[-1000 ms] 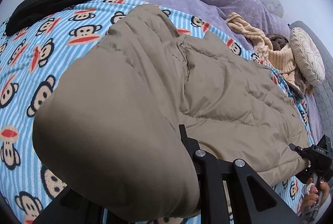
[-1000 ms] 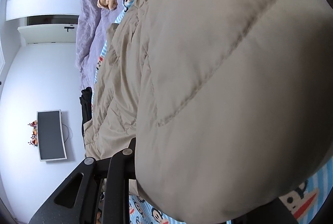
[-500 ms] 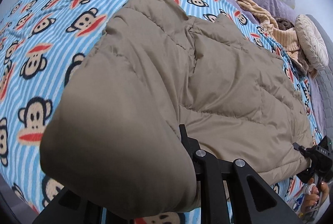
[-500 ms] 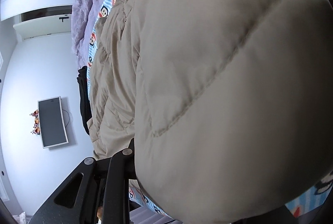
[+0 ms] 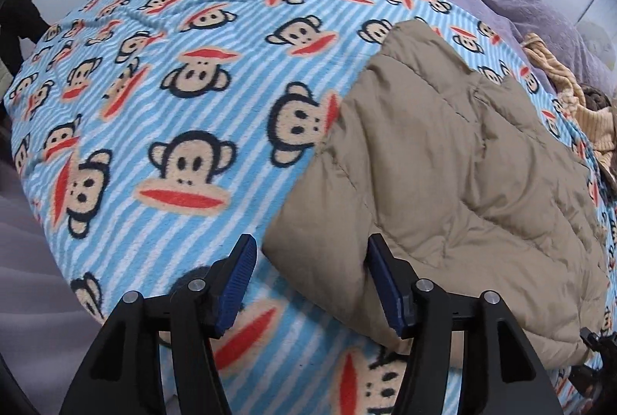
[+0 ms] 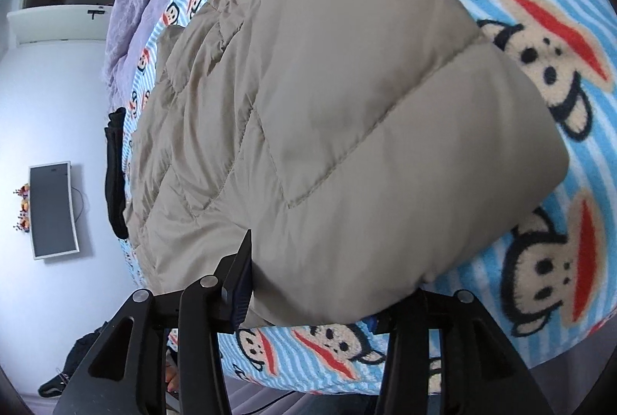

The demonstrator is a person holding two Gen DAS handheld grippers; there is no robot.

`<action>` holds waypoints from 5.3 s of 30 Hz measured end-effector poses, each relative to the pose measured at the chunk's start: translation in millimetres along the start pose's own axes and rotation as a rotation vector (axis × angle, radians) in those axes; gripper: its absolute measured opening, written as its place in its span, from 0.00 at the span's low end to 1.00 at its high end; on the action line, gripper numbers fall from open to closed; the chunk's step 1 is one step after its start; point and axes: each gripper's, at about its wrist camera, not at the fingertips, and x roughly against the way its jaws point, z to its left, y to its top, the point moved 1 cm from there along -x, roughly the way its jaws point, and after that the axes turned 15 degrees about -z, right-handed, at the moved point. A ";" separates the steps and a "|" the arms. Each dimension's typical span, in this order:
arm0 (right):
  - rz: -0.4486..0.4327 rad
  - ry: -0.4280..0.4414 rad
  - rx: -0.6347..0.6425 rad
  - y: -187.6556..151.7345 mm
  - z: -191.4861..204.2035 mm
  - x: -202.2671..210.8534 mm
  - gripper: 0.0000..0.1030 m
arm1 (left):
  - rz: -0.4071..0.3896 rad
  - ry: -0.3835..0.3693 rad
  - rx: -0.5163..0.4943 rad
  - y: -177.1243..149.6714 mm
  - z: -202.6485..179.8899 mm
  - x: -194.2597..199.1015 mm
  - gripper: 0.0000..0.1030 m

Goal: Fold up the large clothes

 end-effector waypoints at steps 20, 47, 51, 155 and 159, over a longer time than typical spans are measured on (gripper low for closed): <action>-0.050 -0.061 0.238 -1.0 67.7 42.2 0.40 | 0.007 -0.054 -0.221 10.5 -65.0 30.3 0.59; -0.049 -0.218 0.498 47.6 202.1 -126.6 0.36 | 0.060 -0.189 -0.381 69.2 -166.9 -89.6 0.62; -0.041 -0.208 0.495 38.9 199.5 -101.7 0.40 | 0.088 -0.200 -0.381 67.9 -158.1 -76.4 0.62; -0.145 -0.167 0.478 -11.6 208.1 -67.0 0.28 | 0.435 -0.795 -0.224 72.1 -96.5 -51.2 0.26; -0.132 -0.119 0.543 6.8 216.4 -104.3 0.24 | 0.407 -0.740 -0.202 74.5 -107.9 -19.4 0.26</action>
